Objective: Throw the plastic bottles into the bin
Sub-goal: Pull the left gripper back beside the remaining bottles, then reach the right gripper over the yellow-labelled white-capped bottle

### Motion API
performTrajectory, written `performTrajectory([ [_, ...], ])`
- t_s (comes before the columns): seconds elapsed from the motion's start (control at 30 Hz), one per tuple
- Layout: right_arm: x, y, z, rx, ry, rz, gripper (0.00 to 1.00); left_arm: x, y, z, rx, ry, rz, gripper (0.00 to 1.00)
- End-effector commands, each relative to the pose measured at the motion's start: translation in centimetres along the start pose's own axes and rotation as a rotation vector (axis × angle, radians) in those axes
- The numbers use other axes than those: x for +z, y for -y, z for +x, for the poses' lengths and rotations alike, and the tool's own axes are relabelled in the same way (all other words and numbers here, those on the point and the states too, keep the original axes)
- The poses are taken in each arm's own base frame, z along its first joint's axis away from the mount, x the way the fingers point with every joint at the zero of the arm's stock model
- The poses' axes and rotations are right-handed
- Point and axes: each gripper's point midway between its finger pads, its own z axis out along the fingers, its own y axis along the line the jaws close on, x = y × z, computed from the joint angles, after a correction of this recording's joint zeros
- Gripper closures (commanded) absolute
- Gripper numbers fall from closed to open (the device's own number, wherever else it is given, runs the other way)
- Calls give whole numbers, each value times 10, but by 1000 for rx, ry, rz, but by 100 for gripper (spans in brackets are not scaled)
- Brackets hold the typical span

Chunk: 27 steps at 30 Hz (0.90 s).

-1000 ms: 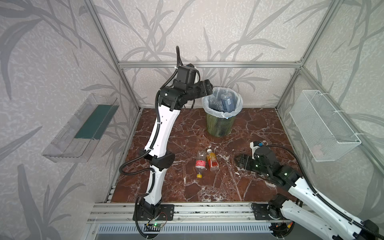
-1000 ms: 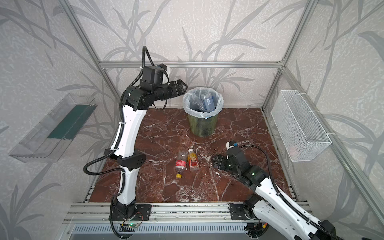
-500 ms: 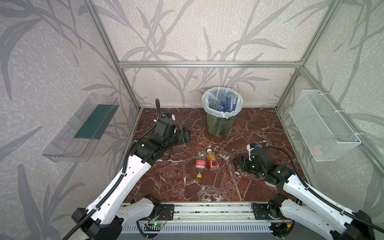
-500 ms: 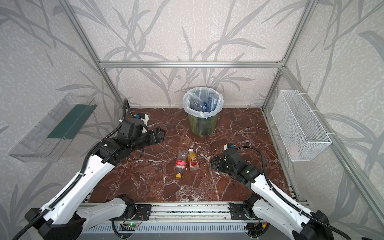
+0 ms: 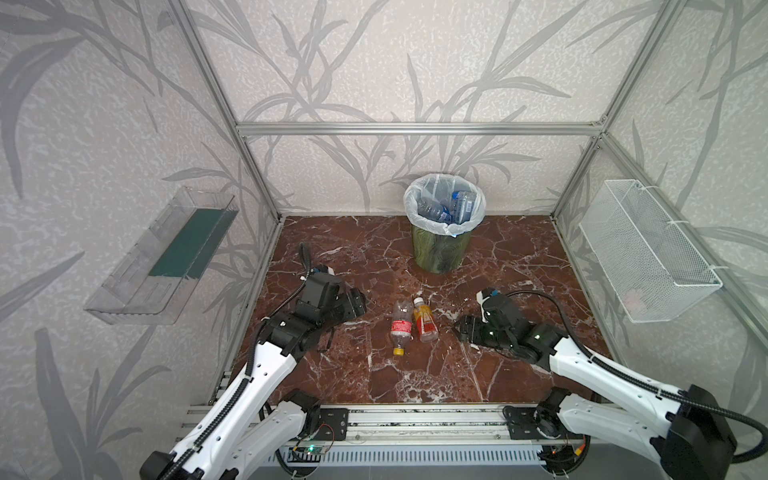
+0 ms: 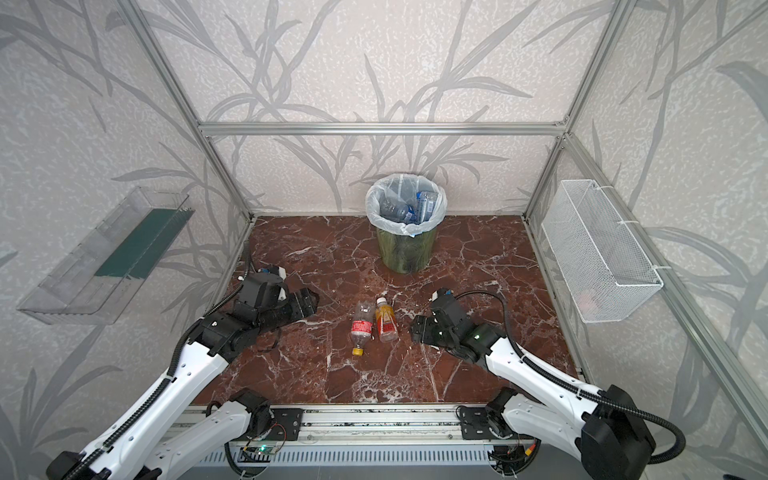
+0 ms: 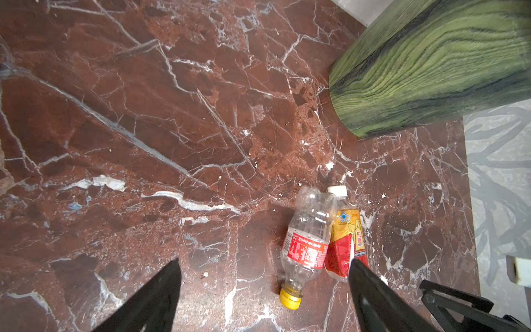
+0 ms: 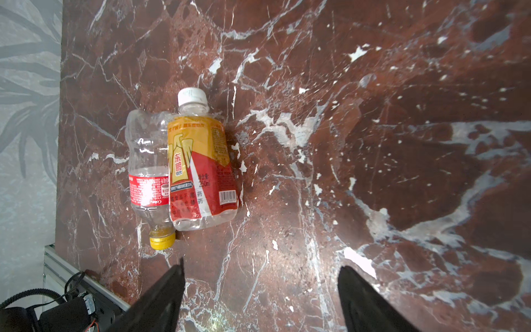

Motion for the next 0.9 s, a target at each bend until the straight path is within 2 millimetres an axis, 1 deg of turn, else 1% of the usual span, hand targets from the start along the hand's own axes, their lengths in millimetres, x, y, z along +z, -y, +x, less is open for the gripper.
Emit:
performTrajectory([
  [0.0, 2, -25, -13, -15, 30, -54, 16, 0, 1, -1, -34, 16, 24, 9],
  [0.23, 19, -42, -12, -37, -13, -70, 16, 5, -8, 10, -51, -5, 11, 9],
  [0.37, 28, -49, -12, -46, -27, -74, 16, 7, -13, 17, -63, -12, 8, 9],
  [0.53, 37, -56, -12, -61, -41, -78, 16, 7, -16, 20, -66, -15, 3, 9],
  [0.87, 56, -61, -6, -78, -76, -70, 16, 7, -19, 23, -66, -19, -3, 9],
])
